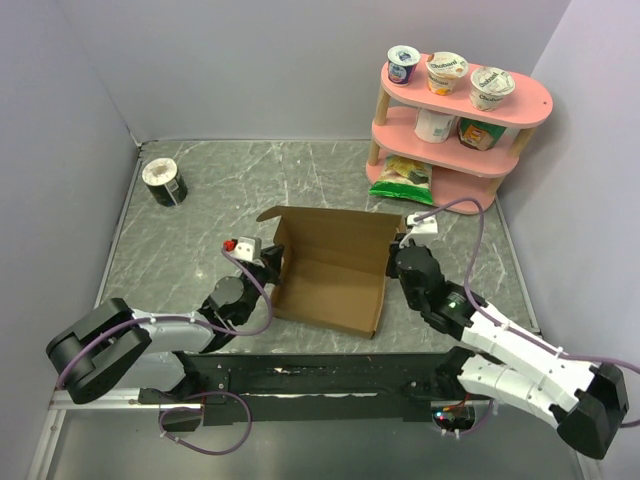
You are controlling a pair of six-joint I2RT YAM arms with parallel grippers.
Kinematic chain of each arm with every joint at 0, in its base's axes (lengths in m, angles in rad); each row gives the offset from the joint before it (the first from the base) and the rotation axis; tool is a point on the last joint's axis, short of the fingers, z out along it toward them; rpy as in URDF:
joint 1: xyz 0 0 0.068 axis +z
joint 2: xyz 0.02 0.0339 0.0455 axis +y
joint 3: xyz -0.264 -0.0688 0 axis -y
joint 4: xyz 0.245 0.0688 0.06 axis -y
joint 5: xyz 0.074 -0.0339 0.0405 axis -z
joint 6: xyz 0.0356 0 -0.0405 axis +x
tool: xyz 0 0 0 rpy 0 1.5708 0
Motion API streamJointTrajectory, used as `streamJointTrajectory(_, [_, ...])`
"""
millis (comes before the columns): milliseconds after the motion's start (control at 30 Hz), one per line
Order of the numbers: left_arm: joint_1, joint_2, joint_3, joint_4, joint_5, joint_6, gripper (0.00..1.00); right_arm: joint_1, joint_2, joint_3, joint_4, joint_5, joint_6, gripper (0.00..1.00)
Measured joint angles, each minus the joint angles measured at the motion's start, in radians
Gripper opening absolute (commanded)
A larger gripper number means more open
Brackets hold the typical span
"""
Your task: Fold the paper box
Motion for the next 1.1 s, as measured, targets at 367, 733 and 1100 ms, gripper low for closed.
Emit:
streamJointTrajectory(367, [-0.029,0.007,-0.033,0.045,-0.035,-0.042,0.04,0.105,0.135,0.072,-0.043,0.248,0.137,0.08])
streamJointTrajectory(733, [-0.055,0.034,-0.043,0.082,-0.073,-0.081,0.03,0.183,0.136,0.043,-0.063,0.363,0.24,0.08])
streamJointTrajectory(1100, [-0.061,0.035,-0.058,0.084,-0.085,-0.113,0.03,0.218,0.176,0.031,-0.056,0.463,0.375,0.06])
